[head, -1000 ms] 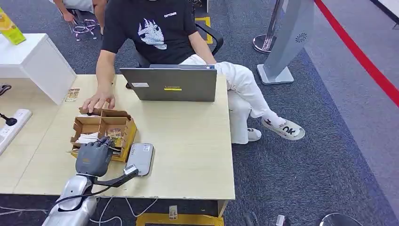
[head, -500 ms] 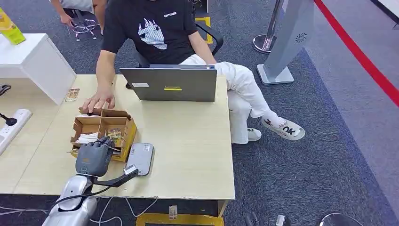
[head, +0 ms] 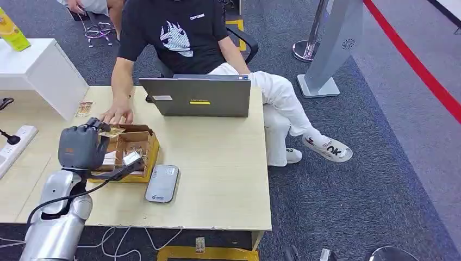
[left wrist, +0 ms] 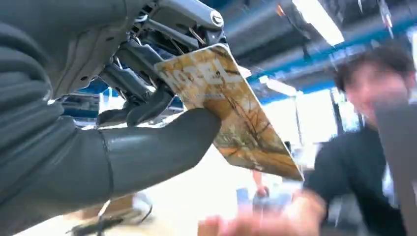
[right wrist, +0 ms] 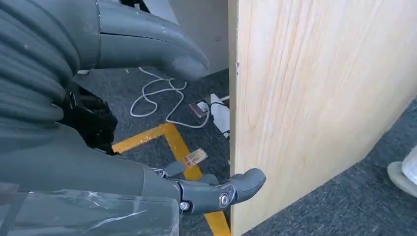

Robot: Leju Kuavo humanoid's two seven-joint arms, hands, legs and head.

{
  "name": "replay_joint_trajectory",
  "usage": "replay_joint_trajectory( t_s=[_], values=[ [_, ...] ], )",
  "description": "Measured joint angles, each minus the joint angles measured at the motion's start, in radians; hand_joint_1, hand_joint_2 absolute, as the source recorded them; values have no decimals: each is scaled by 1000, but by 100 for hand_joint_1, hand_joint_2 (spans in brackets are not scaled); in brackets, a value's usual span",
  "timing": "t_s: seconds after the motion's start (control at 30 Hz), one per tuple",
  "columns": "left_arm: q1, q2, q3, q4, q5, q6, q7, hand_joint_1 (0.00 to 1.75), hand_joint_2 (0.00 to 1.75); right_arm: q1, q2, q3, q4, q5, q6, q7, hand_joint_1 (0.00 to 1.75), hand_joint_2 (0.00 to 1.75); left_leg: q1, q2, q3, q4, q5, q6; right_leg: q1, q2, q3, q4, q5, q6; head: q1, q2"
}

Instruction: Pass the card to the sensor for recognition and then transmit it.

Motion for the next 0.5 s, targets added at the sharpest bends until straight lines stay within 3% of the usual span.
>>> replay_joint_trajectory(
  t_s=[0.2,0.5],
  values=[
    [2,2,6,-75,-6,26,-2,175,175,0,-2,0,0,0,0,0,0,175,0,-1,0,0,0,0,0,0,0,0,0,0,1,0],
    [4,2,8,-99,-6,26,-2,175,175,0,-2,0,0,0,0,0,0,175,0,-1,0,0,0,0,0,0,0,0,0,0,1,0]
  ],
)
